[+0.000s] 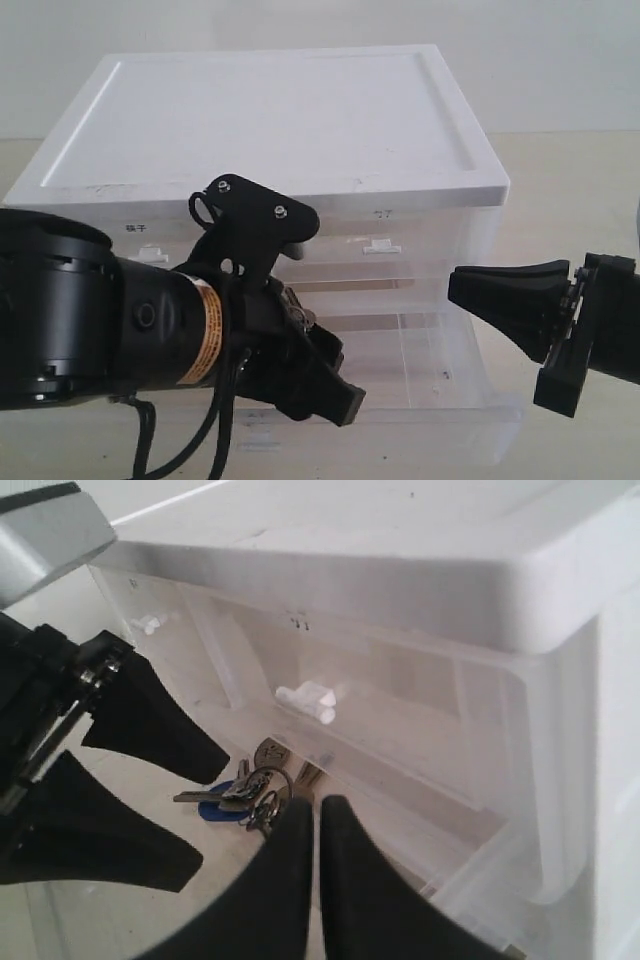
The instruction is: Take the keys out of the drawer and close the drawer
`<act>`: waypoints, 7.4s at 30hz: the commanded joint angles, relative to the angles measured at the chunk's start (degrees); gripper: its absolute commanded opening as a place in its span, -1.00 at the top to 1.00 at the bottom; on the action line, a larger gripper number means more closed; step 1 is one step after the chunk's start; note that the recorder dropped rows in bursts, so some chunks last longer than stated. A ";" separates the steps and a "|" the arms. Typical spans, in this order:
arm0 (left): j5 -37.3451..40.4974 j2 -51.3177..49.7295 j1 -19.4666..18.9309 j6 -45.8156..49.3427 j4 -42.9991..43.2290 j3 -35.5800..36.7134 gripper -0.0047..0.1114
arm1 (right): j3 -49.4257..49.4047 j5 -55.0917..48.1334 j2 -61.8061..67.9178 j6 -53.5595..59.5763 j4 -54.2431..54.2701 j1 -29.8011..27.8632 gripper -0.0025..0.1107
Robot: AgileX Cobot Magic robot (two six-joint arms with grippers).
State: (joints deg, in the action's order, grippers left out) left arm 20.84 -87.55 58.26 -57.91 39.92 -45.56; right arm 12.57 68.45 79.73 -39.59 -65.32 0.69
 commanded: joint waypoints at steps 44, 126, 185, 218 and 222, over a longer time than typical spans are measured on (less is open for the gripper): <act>4.48 -2.45 5.80 -31.01 29.96 0.32 0.84 | 0.04 0.76 0.09 -0.55 -1.07 -0.16 0.96; -4.21 2.96 5.66 -52.66 53.70 0.16 0.83 | 0.04 0.30 0.09 -1.58 -1.24 -0.16 0.96; -12.41 0.52 -2.28 -44.71 47.83 0.16 0.84 | 0.04 1.51 0.09 -1.91 -2.08 -0.16 0.96; -15.07 20.22 15.30 -40.07 46.35 10.11 0.84 | 0.04 0.34 0.09 -1.91 -0.79 -0.16 0.96; -14.24 19.30 16.90 -40.07 46.35 13.17 0.84 | 0.04 0.22 0.09 -1.91 -0.82 -0.16 0.96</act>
State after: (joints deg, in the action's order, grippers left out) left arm 5.33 -67.25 74.28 -98.30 86.90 -34.26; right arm 12.57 68.84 79.73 -41.54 -66.67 0.69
